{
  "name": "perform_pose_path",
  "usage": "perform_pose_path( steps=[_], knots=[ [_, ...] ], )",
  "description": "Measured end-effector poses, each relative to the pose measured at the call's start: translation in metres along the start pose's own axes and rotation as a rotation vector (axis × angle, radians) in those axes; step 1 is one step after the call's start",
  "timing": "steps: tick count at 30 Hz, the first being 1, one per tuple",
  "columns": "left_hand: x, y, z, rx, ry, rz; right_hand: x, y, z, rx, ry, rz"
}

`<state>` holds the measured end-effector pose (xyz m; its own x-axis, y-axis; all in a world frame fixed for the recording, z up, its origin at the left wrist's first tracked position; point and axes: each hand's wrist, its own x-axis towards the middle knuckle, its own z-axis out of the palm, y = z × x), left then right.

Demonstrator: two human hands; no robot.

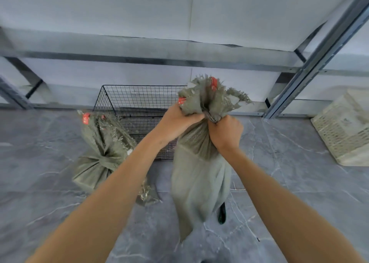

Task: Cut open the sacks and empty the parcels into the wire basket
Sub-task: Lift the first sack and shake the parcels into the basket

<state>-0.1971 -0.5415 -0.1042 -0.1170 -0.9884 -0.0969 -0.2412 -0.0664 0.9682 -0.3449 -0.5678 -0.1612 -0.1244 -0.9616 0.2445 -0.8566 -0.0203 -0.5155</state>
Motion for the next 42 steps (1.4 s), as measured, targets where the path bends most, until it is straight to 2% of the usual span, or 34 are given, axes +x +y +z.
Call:
perform_pose_path(
  steps=[4,9,16,23,28,31,38,42],
  knots=[
    [-0.024,0.061,-0.021,0.057,0.05,-0.123,0.016,-0.033,-0.069,-0.01,0.028,0.095],
    [-0.05,0.125,-0.045,0.127,0.102,-0.164,0.039,-0.078,-0.153,0.03,0.091,0.166],
    [-0.089,0.181,-0.093,0.144,0.148,-0.352,0.066,-0.158,-0.258,0.059,0.21,0.231],
    [-0.134,0.188,-0.133,0.224,0.139,-0.549,0.082,-0.233,-0.345,0.204,0.36,0.29],
    [-0.146,0.178,-0.156,0.205,0.148,-0.629,0.09,-0.27,-0.384,0.295,0.434,0.435],
    [-0.149,0.174,-0.174,0.269,0.122,-0.666,0.091,-0.284,-0.397,0.348,0.46,0.512],
    [-0.145,0.164,-0.217,0.223,0.271,-0.814,0.086,-0.302,-0.406,0.481,0.45,0.564],
    [-0.15,0.161,-0.235,0.246,0.28,-0.849,0.084,-0.305,-0.409,0.514,0.436,0.579]
  ],
)
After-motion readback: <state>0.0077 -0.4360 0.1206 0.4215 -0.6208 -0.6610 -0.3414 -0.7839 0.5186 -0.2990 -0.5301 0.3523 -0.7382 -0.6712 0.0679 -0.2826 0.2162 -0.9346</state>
